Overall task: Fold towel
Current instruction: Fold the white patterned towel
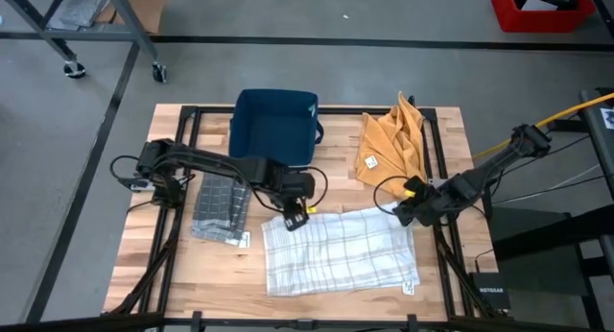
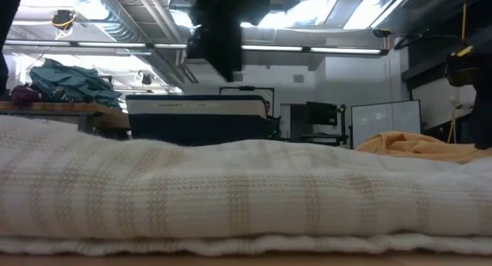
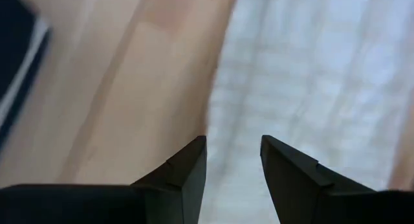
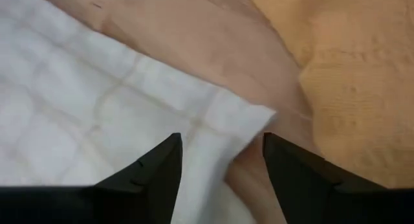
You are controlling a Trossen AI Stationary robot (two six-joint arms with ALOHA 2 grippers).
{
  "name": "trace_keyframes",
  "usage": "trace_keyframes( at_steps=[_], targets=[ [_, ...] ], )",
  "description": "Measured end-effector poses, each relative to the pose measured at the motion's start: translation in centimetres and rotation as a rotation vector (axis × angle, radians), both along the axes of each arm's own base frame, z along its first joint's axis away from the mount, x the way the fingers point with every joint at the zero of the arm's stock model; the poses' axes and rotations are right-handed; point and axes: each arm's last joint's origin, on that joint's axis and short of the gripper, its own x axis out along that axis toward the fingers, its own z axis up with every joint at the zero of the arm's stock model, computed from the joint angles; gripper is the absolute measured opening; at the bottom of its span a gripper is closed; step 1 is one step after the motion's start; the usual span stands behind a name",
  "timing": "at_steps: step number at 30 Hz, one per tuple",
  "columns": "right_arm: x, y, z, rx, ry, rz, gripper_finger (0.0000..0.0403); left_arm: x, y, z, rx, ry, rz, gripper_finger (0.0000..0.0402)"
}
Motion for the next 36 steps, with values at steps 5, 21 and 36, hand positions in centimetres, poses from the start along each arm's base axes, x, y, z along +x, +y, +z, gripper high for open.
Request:
trace_keyframes(
  at_steps=[5,21,36],
  targets=[
    [-0.3,-0.1,0.5,0.02,-0.028,0.094,0.0218,2.6,-2.7,-0.6,-0.083,-0.234,0.029,0.0138],
    [0.2,0.7,0.9,0.134,-0.062,0.201,0.0218,5.9,-13.3,-7.8,-0.275,-0.376,0.03,0.0138],
    [2.0,2.2,1.6,0.323,-0.166,0.206,0.0218,1.7,-16.3,-12.0,-0.079,-0.033,0.171,0.0138]
  ],
)
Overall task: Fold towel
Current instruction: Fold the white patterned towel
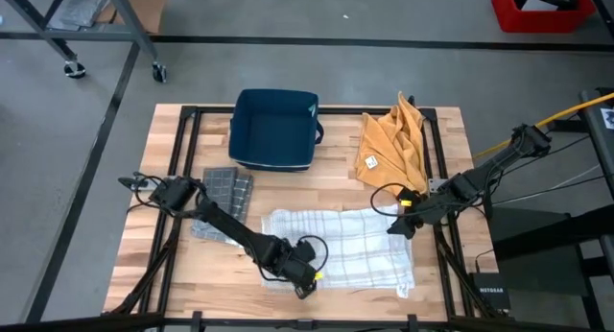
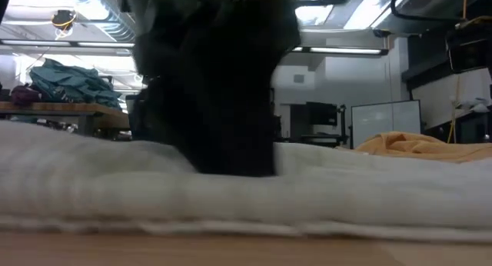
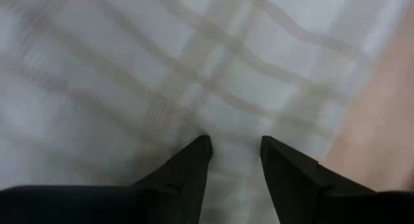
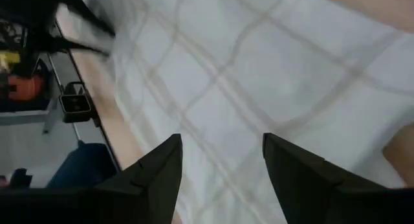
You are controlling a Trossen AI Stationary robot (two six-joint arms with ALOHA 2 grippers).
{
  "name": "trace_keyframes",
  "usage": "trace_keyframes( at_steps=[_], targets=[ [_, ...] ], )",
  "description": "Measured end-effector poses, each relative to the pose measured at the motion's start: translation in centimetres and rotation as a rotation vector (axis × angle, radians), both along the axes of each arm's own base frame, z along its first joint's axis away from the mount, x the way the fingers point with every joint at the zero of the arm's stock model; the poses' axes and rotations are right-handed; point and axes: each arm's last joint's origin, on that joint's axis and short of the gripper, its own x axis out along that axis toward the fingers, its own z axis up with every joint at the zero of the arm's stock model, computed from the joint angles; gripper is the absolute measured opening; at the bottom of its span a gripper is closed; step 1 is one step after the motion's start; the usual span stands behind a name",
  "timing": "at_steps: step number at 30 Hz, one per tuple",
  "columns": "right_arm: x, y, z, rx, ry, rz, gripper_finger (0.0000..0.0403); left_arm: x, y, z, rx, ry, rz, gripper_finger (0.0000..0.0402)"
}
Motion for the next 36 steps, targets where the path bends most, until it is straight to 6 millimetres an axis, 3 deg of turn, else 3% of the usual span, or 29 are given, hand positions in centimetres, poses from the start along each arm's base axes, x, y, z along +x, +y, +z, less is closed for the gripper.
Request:
trace_keyframes(
  at_steps=[11,17,21,26,32,36],
  targets=[
    [2.4,1.7,-1.8,-0.024,0.055,0.019,0.0218,-1.6,4.3,-0.6,0.312,0.242,0.108,0.0138],
    [4.0,2.7,-2.5,-0.092,-0.031,0.13,0.0218,-3.8,6.1,-0.4,0.492,0.449,0.149,0.0138],
    [4.7,3.1,-2.6,-0.139,-0.108,0.179,0.0218,-5.1,5.1,1.4,0.584,0.396,0.176,0.0138],
    [5.0,3.0,-2.3,-0.286,-0.177,0.214,0.0218,-5.8,2.5,4.2,0.524,0.192,0.141,0.0138],
    [5.2,2.8,-0.6,-0.516,-0.139,0.299,0.0218,-4.5,-0.8,5.1,0.42,-0.074,0.012,0.0138],
    [5.1,2.7,0.7,-0.62,-0.07,0.348,0.0218,-3.4,-1.7,5.2,0.386,-0.187,-0.037,0.0138]
  ],
)
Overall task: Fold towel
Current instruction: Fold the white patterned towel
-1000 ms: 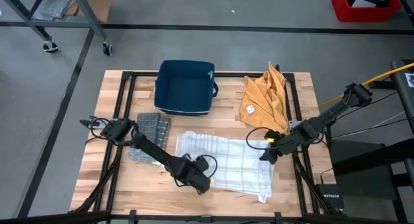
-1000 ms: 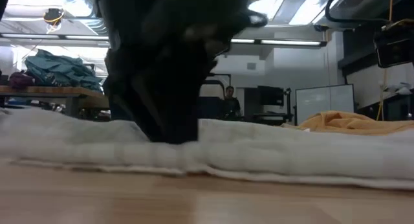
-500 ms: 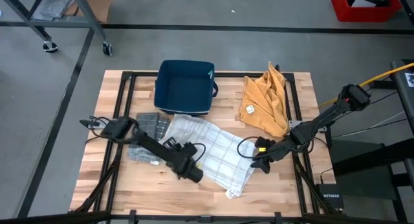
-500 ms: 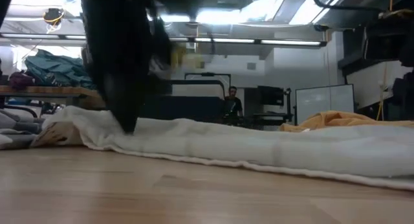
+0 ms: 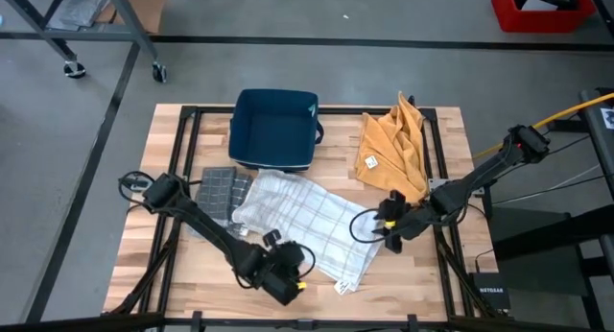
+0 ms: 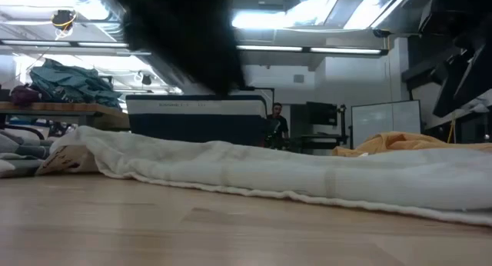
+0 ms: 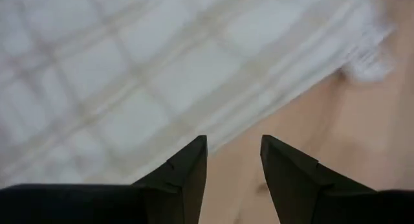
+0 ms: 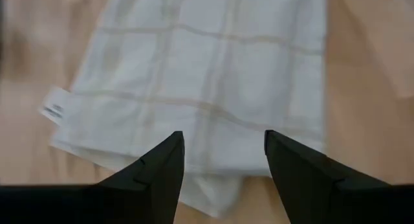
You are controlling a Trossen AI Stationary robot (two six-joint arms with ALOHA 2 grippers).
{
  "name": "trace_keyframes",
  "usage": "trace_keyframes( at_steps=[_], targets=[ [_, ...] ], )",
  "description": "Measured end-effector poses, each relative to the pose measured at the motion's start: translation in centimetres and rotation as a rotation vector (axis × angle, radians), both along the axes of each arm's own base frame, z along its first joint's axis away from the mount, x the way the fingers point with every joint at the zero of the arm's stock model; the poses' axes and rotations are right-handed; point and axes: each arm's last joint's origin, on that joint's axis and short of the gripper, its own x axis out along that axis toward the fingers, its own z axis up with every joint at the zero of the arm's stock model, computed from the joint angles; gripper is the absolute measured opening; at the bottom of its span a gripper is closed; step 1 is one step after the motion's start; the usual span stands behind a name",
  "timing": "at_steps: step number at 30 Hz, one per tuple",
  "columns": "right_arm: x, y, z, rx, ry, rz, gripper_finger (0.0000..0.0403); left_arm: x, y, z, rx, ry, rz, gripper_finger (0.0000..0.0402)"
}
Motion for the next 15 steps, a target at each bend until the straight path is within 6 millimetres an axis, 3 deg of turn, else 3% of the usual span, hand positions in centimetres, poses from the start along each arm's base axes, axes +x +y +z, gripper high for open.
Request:
trace_keyframes(
  at_steps=[5,15],
  targets=[
    [0.1,0.1,0.4,-0.056,0.062,0.021,0.0218,1.2,0.2,0.7,0.02,-0.128,0.02,0.0138],
    [0.8,1.3,-2.7,-0.101,0.266,0.16,0.0218,4.4,-0.5,-0.4,0.03,-0.303,-0.085,0.0138]
  ],
)
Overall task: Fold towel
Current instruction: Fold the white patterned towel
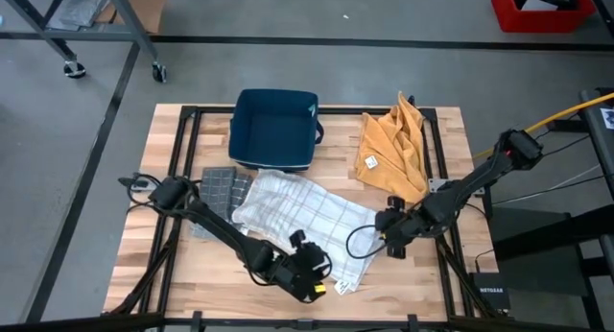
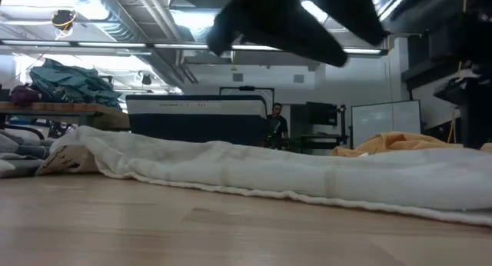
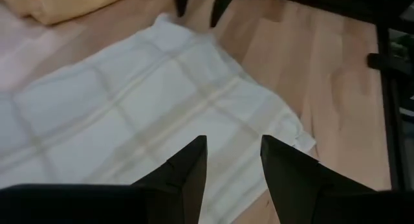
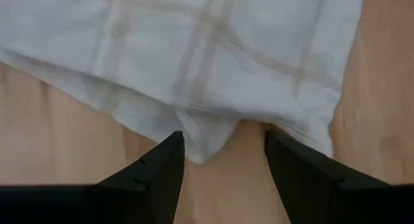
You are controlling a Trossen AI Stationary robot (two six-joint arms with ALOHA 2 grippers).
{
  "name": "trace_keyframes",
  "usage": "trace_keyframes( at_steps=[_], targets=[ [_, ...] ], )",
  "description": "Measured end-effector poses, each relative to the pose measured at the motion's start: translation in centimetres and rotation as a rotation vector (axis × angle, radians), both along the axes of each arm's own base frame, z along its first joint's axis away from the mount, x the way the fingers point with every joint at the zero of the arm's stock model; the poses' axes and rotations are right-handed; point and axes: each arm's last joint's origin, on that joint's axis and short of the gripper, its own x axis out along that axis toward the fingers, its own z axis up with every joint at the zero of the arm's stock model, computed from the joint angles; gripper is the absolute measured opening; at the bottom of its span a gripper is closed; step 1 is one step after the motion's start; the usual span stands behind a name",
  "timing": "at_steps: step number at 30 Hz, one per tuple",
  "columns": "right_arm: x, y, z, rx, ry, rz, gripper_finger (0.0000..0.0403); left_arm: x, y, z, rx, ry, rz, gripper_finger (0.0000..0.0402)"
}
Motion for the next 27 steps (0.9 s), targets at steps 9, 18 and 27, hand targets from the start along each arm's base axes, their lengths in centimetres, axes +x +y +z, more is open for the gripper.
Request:
trace_keyframes(
  at_steps=[9,18,27],
  targets=[
    [-0.4,1.4,-1.3,-0.155,-0.021,0.065,0.0218,0.6,-0.2,-1.7,-0.007,0.001,0.008,0.0138],
    [-1.7,3.1,-1.2,-0.173,-0.089,0.075,0.0218,0.9,0.3,-1.7,0.006,0.007,0.012,0.0138],
    [-1.5,4.1,-1.9,-0.244,-0.164,0.115,0.0218,1.0,0.6,-1.7,0.004,0.006,0.021,0.0138]
  ],
)
